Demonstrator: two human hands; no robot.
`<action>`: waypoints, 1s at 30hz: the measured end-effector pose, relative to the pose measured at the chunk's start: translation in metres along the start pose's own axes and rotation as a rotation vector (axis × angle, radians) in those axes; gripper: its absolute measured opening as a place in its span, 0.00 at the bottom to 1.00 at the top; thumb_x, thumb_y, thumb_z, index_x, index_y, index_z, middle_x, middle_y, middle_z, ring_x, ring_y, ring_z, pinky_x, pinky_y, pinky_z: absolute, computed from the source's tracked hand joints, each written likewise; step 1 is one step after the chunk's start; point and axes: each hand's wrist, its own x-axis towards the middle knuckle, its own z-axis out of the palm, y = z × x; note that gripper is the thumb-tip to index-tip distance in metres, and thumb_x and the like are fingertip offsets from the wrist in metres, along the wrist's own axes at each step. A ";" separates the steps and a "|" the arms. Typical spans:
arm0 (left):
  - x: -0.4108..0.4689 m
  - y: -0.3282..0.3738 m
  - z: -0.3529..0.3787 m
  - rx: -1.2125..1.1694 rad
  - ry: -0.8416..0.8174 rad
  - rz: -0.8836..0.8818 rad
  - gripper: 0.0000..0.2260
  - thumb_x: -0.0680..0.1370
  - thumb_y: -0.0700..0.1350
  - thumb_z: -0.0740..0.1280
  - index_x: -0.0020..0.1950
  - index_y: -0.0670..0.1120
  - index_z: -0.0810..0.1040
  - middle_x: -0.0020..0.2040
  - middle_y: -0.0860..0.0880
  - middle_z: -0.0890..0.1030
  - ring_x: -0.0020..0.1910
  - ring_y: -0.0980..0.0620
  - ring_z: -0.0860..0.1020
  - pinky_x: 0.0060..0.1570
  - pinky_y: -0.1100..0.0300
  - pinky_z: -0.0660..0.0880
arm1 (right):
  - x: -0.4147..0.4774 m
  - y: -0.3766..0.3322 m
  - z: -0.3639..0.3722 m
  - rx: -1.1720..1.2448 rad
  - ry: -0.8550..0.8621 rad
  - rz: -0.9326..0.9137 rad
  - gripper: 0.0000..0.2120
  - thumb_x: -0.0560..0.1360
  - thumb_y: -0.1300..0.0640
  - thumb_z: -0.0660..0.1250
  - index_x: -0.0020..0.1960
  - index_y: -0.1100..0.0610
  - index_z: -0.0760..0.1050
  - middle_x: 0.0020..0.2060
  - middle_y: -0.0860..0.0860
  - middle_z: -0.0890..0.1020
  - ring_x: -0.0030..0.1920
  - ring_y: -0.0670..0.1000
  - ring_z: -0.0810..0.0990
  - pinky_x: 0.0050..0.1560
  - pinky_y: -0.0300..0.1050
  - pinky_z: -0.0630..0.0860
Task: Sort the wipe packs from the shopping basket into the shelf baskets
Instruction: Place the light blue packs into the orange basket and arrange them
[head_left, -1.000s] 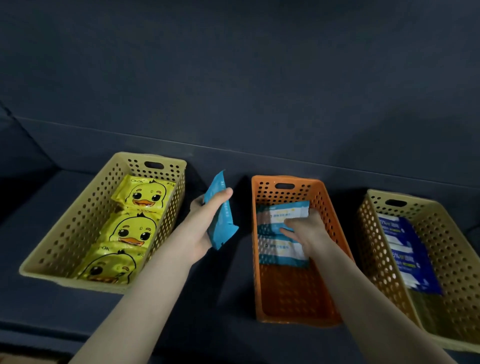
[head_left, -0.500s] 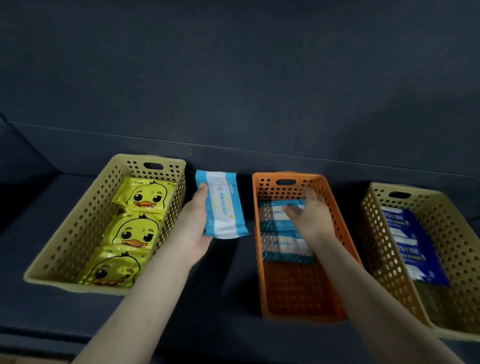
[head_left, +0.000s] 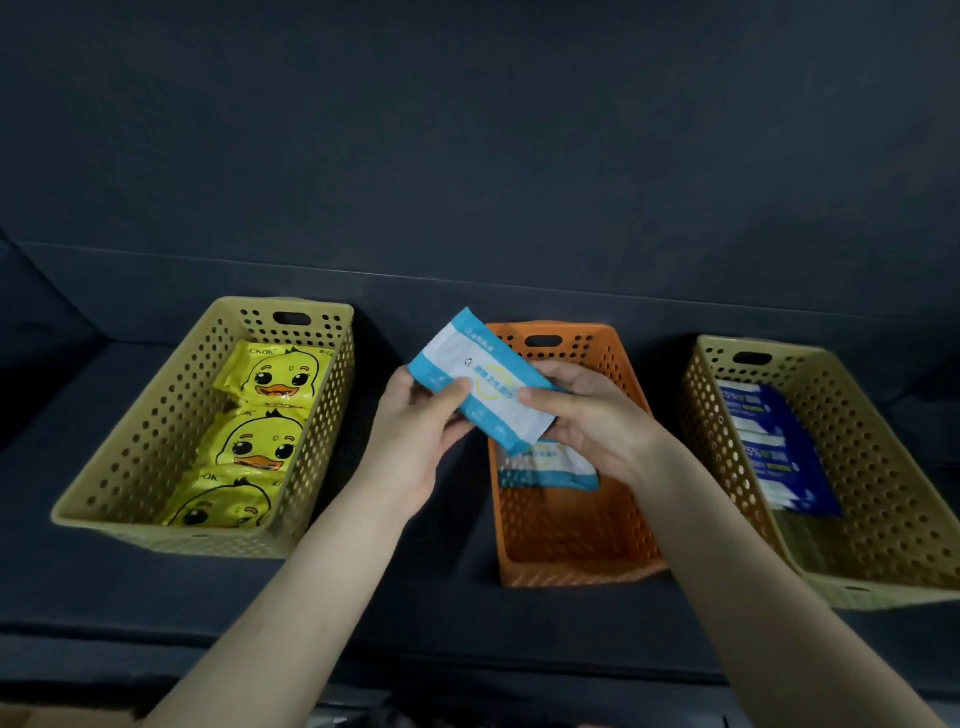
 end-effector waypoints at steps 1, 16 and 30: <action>0.000 -0.003 0.001 0.022 -0.004 0.010 0.14 0.77 0.37 0.68 0.62 0.42 0.73 0.58 0.44 0.82 0.56 0.48 0.82 0.55 0.50 0.79 | -0.003 0.001 -0.002 -0.025 0.018 -0.007 0.16 0.74 0.63 0.69 0.61 0.62 0.76 0.53 0.57 0.84 0.49 0.53 0.84 0.46 0.47 0.81; 0.020 -0.031 -0.008 0.580 -0.156 -0.032 0.25 0.81 0.51 0.64 0.76 0.56 0.62 0.75 0.56 0.65 0.74 0.55 0.63 0.73 0.54 0.60 | 0.003 -0.010 -0.044 -1.196 0.238 0.011 0.16 0.75 0.60 0.69 0.61 0.50 0.76 0.58 0.50 0.77 0.49 0.48 0.79 0.41 0.41 0.79; 0.028 -0.032 -0.016 0.581 -0.220 -0.084 0.18 0.80 0.53 0.63 0.70 0.64 0.69 0.69 0.60 0.72 0.69 0.58 0.69 0.70 0.49 0.66 | 0.030 0.049 -0.044 -1.431 0.223 0.069 0.27 0.74 0.53 0.70 0.72 0.48 0.69 0.69 0.49 0.67 0.70 0.56 0.61 0.72 0.49 0.59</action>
